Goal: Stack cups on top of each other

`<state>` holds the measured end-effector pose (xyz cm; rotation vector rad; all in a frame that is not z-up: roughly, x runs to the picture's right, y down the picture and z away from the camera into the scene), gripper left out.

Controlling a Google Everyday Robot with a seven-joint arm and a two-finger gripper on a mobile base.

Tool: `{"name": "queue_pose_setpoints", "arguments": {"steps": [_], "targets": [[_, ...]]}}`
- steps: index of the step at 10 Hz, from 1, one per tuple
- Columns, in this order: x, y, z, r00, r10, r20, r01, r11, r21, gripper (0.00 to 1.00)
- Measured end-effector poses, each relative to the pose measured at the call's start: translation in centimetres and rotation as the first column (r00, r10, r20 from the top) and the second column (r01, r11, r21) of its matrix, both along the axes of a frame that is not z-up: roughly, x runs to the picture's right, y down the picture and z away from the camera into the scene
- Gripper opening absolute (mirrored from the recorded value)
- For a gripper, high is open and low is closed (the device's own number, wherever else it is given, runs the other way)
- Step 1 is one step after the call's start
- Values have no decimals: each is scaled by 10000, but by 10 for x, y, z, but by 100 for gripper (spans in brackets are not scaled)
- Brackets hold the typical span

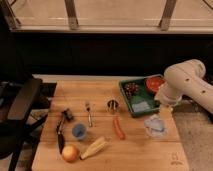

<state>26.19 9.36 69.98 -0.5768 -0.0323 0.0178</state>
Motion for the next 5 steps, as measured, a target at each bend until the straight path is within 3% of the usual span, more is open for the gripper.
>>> {"name": "queue_pose_setpoints", "arguments": {"steps": [3, 5], "targets": [[-49, -11, 14, 9956, -336, 880, 345, 9994, -94, 65], [-84, -19, 19, 9860, -643, 1539, 658, 9978, -44, 65]]}}
